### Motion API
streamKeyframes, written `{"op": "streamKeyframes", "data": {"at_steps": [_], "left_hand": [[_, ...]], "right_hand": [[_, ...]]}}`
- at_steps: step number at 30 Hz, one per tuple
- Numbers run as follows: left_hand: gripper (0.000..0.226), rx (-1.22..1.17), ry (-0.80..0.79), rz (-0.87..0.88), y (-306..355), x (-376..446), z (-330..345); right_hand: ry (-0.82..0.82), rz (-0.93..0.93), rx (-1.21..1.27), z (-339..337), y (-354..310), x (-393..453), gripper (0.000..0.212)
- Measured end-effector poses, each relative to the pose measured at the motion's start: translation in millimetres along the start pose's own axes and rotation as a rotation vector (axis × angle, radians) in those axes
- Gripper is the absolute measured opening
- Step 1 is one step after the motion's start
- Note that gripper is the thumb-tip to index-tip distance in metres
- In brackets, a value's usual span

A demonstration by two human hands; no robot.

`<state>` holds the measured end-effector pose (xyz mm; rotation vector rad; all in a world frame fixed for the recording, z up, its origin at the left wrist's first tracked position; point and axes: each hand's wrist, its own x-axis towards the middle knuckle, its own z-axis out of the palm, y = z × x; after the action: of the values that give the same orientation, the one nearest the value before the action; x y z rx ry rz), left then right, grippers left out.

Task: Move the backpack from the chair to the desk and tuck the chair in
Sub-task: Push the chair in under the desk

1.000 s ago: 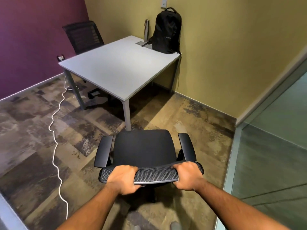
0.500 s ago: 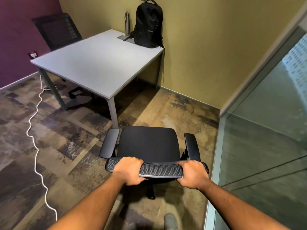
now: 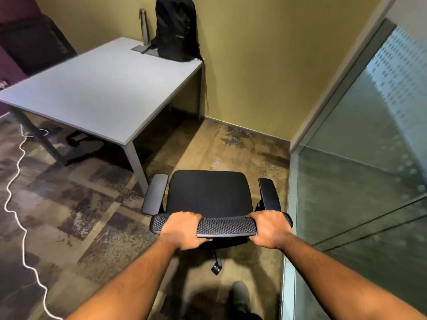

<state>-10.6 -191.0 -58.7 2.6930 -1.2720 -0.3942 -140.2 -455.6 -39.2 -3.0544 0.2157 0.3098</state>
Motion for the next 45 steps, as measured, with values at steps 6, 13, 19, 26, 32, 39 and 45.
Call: {"op": "streamKeyframes", "data": {"at_steps": [6, 13, 19, 26, 32, 39, 45], "left_hand": [[0.072, -0.018, -0.025, -0.025, 12.2, 56.1, -11.0], [0.072, -0.002, -0.014, -0.086, 28.8, 129.7, -19.4], [0.064, 0.019, -0.01, -0.185, 41.4, 188.5, -25.3], [0.066, 0.023, -0.015, -0.247, 50.3, 257.1, -38.5], [0.073, -0.018, 0.027, -0.318, 55.4, 307.8, -41.1], [0.063, -0.025, 0.059, -0.393, 50.5, 386.3, -50.0], [0.054, 0.011, 0.042, -0.422, 40.9, 455.7, -58.6]], "right_hand": [[-0.043, -0.025, -0.008, -14.8, 46.3, 40.8, 0.058], [-0.084, -0.063, -0.008, -31.9, 109.1, 98.8, 0.056], [-0.122, -0.108, -0.02, -47.2, 158.7, 154.4, 0.056], [-0.157, -0.188, -0.038, -65.5, 213.3, 223.0, 0.053], [-0.155, -0.2, -0.06, -74.2, 248.1, 278.6, 0.053], [-0.14, -0.261, -0.059, -92.1, 294.6, 360.0, 0.064], [-0.082, -0.32, -0.087, -106.9, 331.4, 424.7, 0.059]]}}
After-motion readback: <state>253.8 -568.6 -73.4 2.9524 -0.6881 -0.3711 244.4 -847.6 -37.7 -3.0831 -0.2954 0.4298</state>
